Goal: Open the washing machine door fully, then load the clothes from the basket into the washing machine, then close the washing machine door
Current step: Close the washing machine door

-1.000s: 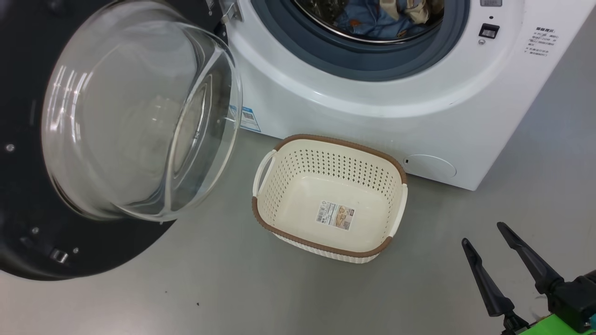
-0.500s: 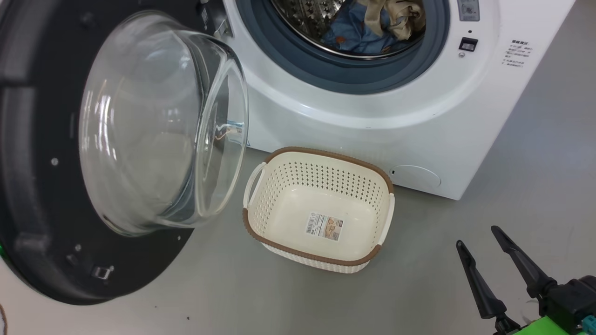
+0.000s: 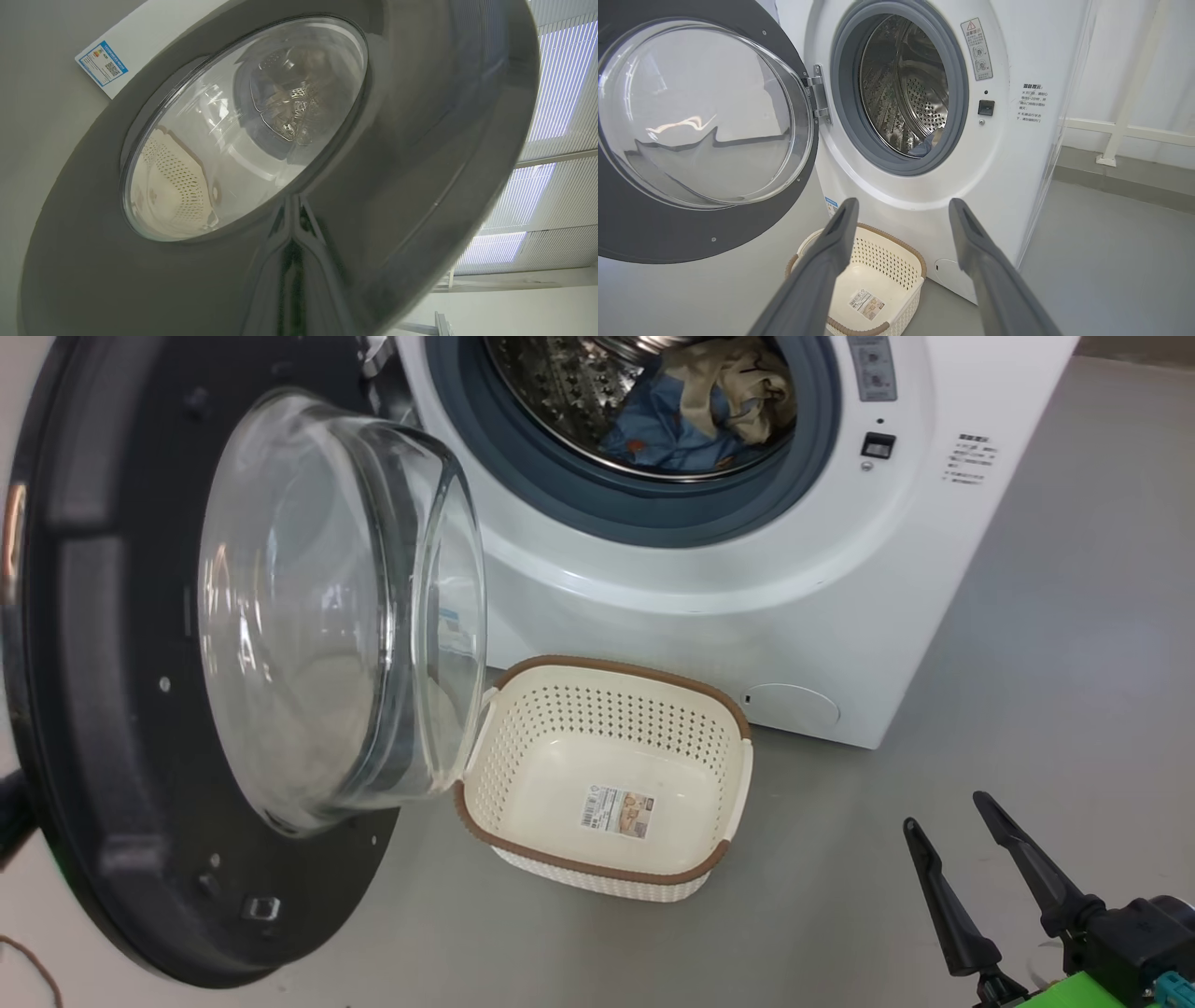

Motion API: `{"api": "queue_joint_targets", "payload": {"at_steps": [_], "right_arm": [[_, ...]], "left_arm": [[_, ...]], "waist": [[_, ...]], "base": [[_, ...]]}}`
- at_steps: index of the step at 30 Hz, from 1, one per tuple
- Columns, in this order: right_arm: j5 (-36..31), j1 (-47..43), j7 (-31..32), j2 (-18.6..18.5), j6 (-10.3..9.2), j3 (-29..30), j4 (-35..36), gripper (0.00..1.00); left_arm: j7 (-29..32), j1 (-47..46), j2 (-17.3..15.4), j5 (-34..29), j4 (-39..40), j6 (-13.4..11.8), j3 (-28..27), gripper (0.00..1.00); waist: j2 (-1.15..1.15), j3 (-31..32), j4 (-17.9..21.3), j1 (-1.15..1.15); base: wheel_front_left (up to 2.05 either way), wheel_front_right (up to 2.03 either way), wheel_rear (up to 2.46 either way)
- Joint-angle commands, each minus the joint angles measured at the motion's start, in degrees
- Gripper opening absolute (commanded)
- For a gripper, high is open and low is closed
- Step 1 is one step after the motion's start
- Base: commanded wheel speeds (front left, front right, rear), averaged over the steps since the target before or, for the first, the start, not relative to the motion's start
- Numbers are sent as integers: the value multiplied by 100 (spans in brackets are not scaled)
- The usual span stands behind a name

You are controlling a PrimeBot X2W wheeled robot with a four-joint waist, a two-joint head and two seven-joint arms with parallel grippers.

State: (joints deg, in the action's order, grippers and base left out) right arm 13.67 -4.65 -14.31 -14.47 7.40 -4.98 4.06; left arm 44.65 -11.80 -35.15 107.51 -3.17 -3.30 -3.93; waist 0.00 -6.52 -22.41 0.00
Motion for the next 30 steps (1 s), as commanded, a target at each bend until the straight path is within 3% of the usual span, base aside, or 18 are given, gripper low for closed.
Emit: {"api": "queue_joint_targets", "payload": {"at_steps": [1,16,30], "right_arm": [[-81,119,-68,-38,9,-98,158,100],[-95,265,-68,139,9,-81,195,100],[-81,443,-69,318,9,-166,176,100]], "left_arm": [[85,-123,-206,54,269,3,-175,0],[313,-143,68,62,713,37,206,0],[365,-405,254,11,767,-29,432,0]], "waist": [[0,8,62,0],[0,-86,710,0],[0,-122,1657,0]], "base": [[0,0,0],[0,0,0],[0,0,0]]}}
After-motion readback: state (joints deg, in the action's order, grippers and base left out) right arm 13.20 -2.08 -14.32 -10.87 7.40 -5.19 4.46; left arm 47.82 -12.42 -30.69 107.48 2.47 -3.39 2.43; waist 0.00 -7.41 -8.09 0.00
